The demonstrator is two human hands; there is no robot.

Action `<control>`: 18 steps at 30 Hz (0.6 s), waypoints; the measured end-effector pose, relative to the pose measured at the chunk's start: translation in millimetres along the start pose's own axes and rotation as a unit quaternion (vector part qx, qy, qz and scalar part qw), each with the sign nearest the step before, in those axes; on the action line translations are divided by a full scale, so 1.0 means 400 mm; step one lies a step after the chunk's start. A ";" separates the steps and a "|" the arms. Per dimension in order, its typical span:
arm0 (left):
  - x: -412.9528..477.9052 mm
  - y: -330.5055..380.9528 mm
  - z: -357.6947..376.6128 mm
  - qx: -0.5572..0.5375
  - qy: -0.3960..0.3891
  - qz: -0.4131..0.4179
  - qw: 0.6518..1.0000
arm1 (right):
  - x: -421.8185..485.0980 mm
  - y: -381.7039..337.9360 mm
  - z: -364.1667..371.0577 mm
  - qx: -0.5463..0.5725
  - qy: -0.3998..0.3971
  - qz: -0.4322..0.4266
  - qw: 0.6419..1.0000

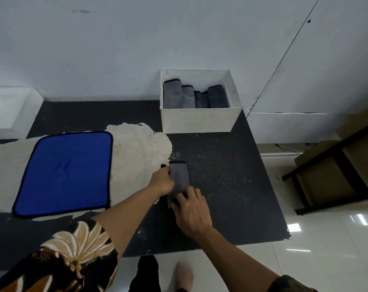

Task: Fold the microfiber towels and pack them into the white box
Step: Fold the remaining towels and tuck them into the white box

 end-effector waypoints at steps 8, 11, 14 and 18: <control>-0.008 -0.005 0.015 -0.027 0.009 0.026 0.999 | -0.005 0.096 -0.008 0.116 0.007 0.174 0.978; -0.015 0.005 0.004 0.082 0.049 0.056 0.994 | -0.005 0.098 0.013 0.112 -0.033 0.185 0.976; -0.020 0.017 -0.012 0.119 0.094 0.071 0.986 | 0.007 0.096 0.015 0.099 -0.034 0.182 0.978; -0.023 0.006 -0.005 0.115 0.116 0.039 0.986 | 0.026 0.103 0.021 0.112 -0.052 0.194 0.973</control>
Point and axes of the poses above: each hand's wrist, its own x-axis towards the middle knuckle, its own z-axis out of the palm, y = z × x, the point moved 9 cm from there along x, towards the middle knuckle, and after that the axes turned 3 degrees about -z, right-handed, at the moved point
